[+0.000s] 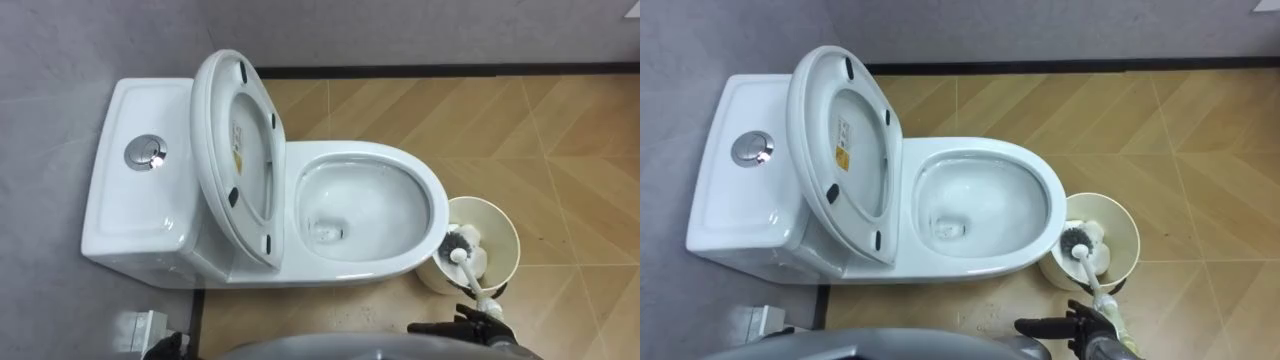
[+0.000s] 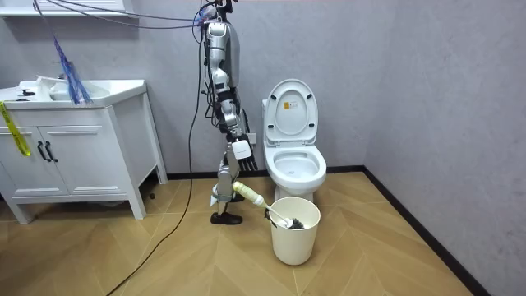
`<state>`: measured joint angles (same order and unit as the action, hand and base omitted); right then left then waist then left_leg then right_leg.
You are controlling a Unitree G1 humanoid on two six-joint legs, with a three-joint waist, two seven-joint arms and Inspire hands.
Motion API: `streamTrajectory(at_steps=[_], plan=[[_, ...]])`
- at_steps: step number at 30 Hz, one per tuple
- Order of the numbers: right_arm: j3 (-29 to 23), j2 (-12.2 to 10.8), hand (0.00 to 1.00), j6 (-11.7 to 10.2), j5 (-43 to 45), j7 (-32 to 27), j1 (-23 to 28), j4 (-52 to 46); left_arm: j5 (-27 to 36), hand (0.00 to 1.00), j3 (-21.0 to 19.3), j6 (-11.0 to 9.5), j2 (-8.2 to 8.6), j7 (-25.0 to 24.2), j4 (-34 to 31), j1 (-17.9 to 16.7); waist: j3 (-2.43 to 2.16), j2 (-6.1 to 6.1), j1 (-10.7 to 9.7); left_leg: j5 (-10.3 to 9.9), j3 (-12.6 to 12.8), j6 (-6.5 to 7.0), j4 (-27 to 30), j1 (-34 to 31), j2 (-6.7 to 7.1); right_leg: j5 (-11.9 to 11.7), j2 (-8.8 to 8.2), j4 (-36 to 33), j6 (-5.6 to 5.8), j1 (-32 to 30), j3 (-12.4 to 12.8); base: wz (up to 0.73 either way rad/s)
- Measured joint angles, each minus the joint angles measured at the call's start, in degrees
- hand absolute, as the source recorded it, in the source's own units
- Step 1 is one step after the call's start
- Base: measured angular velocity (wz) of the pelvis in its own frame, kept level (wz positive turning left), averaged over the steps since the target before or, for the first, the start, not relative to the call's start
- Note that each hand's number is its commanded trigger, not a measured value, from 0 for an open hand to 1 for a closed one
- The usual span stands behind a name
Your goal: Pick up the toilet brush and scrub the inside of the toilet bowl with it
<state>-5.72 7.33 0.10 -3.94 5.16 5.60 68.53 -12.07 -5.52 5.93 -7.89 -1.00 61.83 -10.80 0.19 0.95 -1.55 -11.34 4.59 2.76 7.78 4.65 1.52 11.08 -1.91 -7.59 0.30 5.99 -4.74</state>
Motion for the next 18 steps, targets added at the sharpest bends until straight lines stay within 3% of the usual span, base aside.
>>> streamTrajectory(at_steps=[18], plan=[[-0.07,0.01,0.0,-0.44,1.74,-0.54,-0.1,-0.02,0.29,0.0,-0.01,-0.09,0.04,0.35,0.01,-0.04,0.05,-0.14,-0.05,-0.05,-0.01,0.03,-0.03,0.03,0.02,0.03,-0.01,-0.19,0.05,0.58,-0.16,0.0]])
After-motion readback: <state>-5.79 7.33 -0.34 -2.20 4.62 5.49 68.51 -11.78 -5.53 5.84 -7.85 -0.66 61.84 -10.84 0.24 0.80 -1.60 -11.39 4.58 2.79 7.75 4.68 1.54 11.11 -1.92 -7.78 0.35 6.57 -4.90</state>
